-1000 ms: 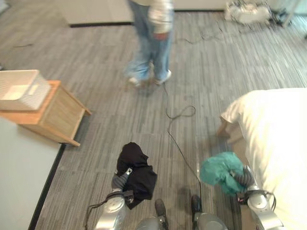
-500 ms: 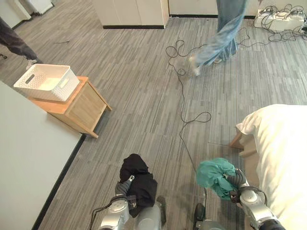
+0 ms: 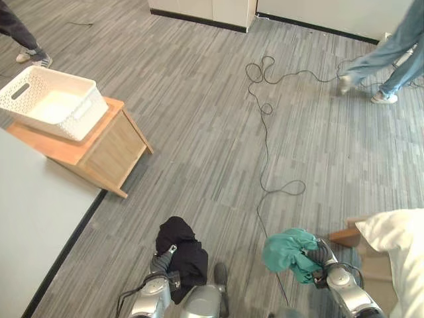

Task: Tidy up the quilt and then pick up the clothes from the bed and put them into the laundry hamper.

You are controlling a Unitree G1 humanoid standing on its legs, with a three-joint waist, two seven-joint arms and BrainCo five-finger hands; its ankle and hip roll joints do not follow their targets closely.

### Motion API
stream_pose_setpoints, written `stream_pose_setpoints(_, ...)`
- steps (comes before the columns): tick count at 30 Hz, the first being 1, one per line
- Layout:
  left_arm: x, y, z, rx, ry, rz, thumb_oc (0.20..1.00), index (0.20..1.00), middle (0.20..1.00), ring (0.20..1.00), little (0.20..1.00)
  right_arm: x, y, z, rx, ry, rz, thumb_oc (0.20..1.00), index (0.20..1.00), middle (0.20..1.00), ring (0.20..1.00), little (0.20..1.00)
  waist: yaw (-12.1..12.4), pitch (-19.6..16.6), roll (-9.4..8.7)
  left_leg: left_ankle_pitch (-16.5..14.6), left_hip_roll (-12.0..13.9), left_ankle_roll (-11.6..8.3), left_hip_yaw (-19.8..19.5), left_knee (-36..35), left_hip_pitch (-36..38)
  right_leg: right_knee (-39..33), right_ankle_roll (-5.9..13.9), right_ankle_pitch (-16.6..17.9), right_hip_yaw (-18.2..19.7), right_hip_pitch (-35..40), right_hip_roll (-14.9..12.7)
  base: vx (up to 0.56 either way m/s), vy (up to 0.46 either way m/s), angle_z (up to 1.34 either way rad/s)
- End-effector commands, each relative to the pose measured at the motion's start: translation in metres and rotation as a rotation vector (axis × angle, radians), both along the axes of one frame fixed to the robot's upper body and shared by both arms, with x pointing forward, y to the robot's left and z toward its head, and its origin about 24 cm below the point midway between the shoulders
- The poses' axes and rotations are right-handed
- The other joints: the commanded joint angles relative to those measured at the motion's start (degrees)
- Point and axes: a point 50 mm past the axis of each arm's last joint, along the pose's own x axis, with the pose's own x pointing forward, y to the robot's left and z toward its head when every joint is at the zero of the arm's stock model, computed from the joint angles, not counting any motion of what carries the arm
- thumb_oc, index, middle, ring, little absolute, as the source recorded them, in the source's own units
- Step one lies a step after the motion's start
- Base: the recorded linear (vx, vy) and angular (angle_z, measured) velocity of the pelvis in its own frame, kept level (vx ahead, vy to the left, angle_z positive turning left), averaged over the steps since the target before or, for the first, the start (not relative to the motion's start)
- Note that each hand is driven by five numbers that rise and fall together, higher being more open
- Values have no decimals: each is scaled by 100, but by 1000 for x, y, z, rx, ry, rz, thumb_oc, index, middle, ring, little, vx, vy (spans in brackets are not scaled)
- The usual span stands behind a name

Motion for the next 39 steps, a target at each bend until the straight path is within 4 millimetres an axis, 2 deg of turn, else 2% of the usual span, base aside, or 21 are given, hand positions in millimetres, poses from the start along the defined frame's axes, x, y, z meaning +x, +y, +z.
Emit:
stream_pose_setpoints(1,5,19,15,135,-77,-24,200,200,200,200,200,20,-2,19,-11,-111,27,200,200,200,200,200,-137,-116,-212,-196,74,-676,-349,-360,485,-2997,452,943,-201,-228,-374,792,-229,73)
stream_pose_setpoints(2,8,19,16,152,-78,-34,200,200,200,200,200,17,-5,18,-12,-108,10,200,200,200,200,200,-283,-127,-229,-330,117,-790,-517,-360,632,-3943,442,1032,-264,-214,-491,940,-331,86)
stream_pose_setpoints(4,16,16,18,184,-82,-56,200,200,200,200,200,9,-13,15,-34,-82,-16,200,200,200,200,200,-637,-151,-201,-829,281,-1033,-946,-360,1070,-5364,643,1428,343,-551,-604,932,-284,174)
stream_pose_setpoints(5,17,14,18,188,-86,-56,200,200,200,200,200,9,-13,14,-52,-70,6,200,200,200,200,200,-780,-163,-169,-946,353,-1075,-1039,-360,1262,-5379,789,1529,703,-815,-582,780,-209,188)
stream_pose_setpoints(7,11,13,14,178,-79,-34,200,200,200,200,200,8,-11,12,-72,-54,37,200,200,200,200,200,-804,-240,-245,-991,411,-1083,-1263,-301,1677,-5122,831,1752,781,-761,-536,688,-238,123)
stream_pose_setpoints(9,2,13,9,147,-68,-8,200,200,200,200,200,5,-11,11,-73,-45,63,200,200,200,200,200,-761,-306,-211,-636,591,-1117,-1373,893,1530,-4789,590,1680,742,-506,-436,636,-362,102)
stream_pose_setpoints(11,-3,12,7,110,-64,7,200,200,200,200,200,10,-21,19,-91,-68,47,200,200,200,200,200,-580,-131,-347,163,706,-1069,-1198,3132,438,-4703,157,1488,564,1,-470,566,-538,144)
stream_pose_setpoints(12,-5,10,8,105,-67,-5,200,200,200,200,200,14,-27,28,-96,-109,23,200,200,200,200,200,-319,13,-531,16,624,-979,-879,4223,-471,-4881,-62,1240,317,543,-451,432,-476,108)
stream_pose_setpoints(14,-5,11,8,106,-67,-5,200,200,200,200,200,14,-27,28,-96,-110,22,200,200,200,200,200,-334,-1,-550,36,602,-973,-890,4223,-503,-4889,-59,1252,305,525,-473,327,-231,32)
stream_pose_setpoints(15,-6,8,7,112,-62,-27,200,200,200,200,200,21,-26,33,-95,-129,31,200,200,200,200,200,-91,-21,-591,-371,182,-954,-502,4283,-1123,-5123,-48,1017,198,1031,-404,592,-207,-3)
stream_pose_setpoints(17,-12,7,5,107,-50,-27,200,200,200,200,200,23,-27,34,-99,-138,25,200,200,200,200,200,131,-126,-537,-459,32,-906,-16,3349,-1364,-5219,31,811,65,1380,-320,742,-136,7)
stream_pose_setpoints(20,-19,4,0,115,-16,-65,200,200,200,200,200,24,-29,36,-104,-157,13,200,200,200,200,200,290,-409,-316,89,493,-947,1117,1096,-1439,-5382,237,383,-211,2017,-102,739,58,-16)
stream_pose_setpoints(22,-21,2,-3,114,3,-61,200,200,200,200,200,23,-29,36,-114,-158,10,200,200,200,200,200,359,-472,-307,307,659,-949,1598,369,-1422,-5380,348,254,-458,2378,-181,643,81,39)
stream_pose_setpoints(24,-23,3,-5,102,14,-38,200,200,200,200,200,22,-23,33,-96,-152,18,200,200,200,200,200,303,-619,-333,464,555,-799,1694,134,-1154,-5052,458,280,-599,2483,-195,561,97,64)
stream_pose_setpoints(27,-26,7,-11,128,61,-36,200,200,200,200,200,13,-13,23,-74,-118,28,200,200,200,200,200,317,-635,-573,229,156,-435,1592,248,-808,-3019,898,1429,-444,2024,-546,541,138,45)
stream_pose_setpoints(28,-24,10,-9,150,63,-36,200,200,200,200,200,11,-8,21,-60,-118,31,200,200,200,200,200,217,-586,-488,105,190,-366,1541,198,-523,-2141,898,1964,-334,1660,-613,545,143,32)
stream_pose_setpoints(30,-21,16,-7,186,61,-26,200,200,200,200,200,4,-10,17,-49,-98,11,200,200,200,200,200,-37,-518,-319,-56,215,-325,1220,-128,86,-1252,806,1946,-206,921,-714,634,116,92)
stream_pose_setpoints(33,-12,16,-1,218,31,-50,200,200,200,200,200,-3,-15,14,-39,-85,-15,200,200,200,200,200,-385,-375,-267,-276,174,-484,579,-304,650,-1846,551,1451,-186,193,-708,665,-83,111)
stream_pose_setpoints(35,-10,15,-1,247,30,-77,200,200,200,200,200,-5,-19,15,-34,-89,-39,200,200,200,200,200,-655,-370,-343,-602,99,-721,70,-360,1051,-3327,495,1354,-72,-101,-671,822,-256,149)
stream_pose_setpoints(37,-9,14,-1,274,35,-98,200,200,200,200,200,-8,-25,15,-40,-91,-69,200,200,200,200,200,-878,-333,-360,-841,173,-925,-281,-360,1336,-4846,608,1502,90,-266,-640,752,-256,150)
stream_pose_setpoints(39,-12,15,-5,291,63,-103,200,200,200,200,200,-8,-27,16,-54,-91,-66,200,200,200,200,200,-1081,-305,-303,-1106,337,-1067,-539,-360,1667,-5410,861,1846,412,-711,-690,700,-199,137)
